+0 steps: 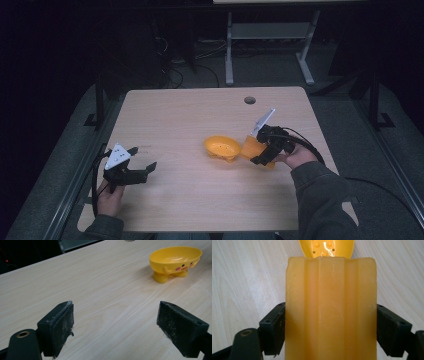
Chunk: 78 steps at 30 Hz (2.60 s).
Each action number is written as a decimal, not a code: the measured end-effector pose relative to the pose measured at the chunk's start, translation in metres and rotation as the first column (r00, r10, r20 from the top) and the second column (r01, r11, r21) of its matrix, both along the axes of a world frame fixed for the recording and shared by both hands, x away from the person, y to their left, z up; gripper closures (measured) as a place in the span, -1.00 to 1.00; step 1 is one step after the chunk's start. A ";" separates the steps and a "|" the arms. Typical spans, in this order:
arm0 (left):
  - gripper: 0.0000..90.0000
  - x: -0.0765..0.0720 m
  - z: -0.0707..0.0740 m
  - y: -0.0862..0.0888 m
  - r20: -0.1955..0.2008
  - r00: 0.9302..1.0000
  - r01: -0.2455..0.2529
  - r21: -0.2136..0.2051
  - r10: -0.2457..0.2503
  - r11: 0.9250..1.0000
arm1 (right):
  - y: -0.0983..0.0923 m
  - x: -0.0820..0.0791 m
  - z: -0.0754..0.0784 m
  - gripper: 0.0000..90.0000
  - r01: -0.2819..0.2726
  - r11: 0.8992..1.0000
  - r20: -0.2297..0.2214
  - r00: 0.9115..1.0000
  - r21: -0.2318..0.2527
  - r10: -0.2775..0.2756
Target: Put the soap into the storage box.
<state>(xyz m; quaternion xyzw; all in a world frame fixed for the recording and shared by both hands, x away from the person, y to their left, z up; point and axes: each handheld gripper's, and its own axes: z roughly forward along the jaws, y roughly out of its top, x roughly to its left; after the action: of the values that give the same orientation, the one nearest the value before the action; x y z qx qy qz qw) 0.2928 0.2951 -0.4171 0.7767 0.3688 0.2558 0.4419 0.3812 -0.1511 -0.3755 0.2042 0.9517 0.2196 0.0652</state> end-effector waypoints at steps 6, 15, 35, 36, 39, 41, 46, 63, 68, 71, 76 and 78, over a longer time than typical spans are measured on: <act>-0.70 0.000 0.000 0.000 0.000 1.000 0.000 0.000 0.000 1.000 | 0.006 0.004 0.005 -0.54 -0.011 1.000 0.003 1.000 -0.009 0.011; -0.70 0.000 0.000 0.001 -0.001 1.000 -0.003 0.000 0.003 1.000 | 0.018 0.011 0.013 -0.54 -0.034 0.999 0.008 0.999 -0.013 0.034; -0.70 0.000 0.000 0.001 0.000 1.000 -0.002 -0.007 0.002 1.000 | 0.043 0.026 0.024 -0.54 -0.078 0.997 0.016 0.997 -0.022 0.078; -0.70 0.000 0.000 0.001 -0.001 1.000 -0.003 -0.006 0.003 1.000 | 0.043 0.026 0.024 -0.54 -0.078 0.997 0.016 0.997 -0.022 0.078; -0.70 0.000 0.001 0.002 -0.002 1.000 -0.003 -0.006 0.003 1.000 | 0.047 0.028 0.026 -0.54 -0.085 0.996 0.014 0.996 -0.007 0.085; -0.70 0.000 0.001 0.002 -0.002 1.000 -0.003 -0.005 0.003 1.000 | 0.049 0.029 0.028 -0.54 -0.088 0.996 0.016 0.996 -0.016 0.088; -0.70 0.000 0.001 0.002 -0.002 1.000 -0.004 -0.008 0.004 1.000 | 0.054 0.033 0.031 -0.54 -0.099 0.995 0.019 0.995 -0.021 0.100; -0.70 0.000 0.001 0.002 -0.002 1.000 -0.005 -0.014 0.005 1.000 | 0.076 0.044 0.036 -0.54 -0.139 0.990 0.022 0.990 -0.037 0.140; -0.70 0.000 0.001 0.002 -0.002 1.000 -0.006 -0.015 0.006 1.000 | 0.081 0.047 0.033 -0.54 -0.151 0.988 0.017 0.988 -0.040 0.152; -0.70 0.000 0.001 0.002 -0.001 1.000 -0.006 -0.017 0.006 1.000 | 0.086 0.049 0.030 -0.54 -0.157 0.987 0.014 0.987 -0.041 0.157; -0.70 0.001 0.000 0.002 -0.001 1.000 -0.006 -0.017 0.006 1.000 | 0.090 0.051 0.026 -0.54 -0.160 0.986 0.004 0.987 -0.044 0.160; -0.70 0.000 0.001 0.002 0.001 1.000 -0.008 -0.021 0.008 1.000 | 0.092 0.052 0.024 -0.54 -0.162 0.985 -0.002 0.987 -0.050 0.162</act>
<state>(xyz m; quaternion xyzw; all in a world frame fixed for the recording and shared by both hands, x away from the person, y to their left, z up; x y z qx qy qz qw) 0.2933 0.2973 -0.4166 0.7706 0.3743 0.2539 0.4491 0.4331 -0.0591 -0.3520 0.1242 0.9703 0.2006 0.0530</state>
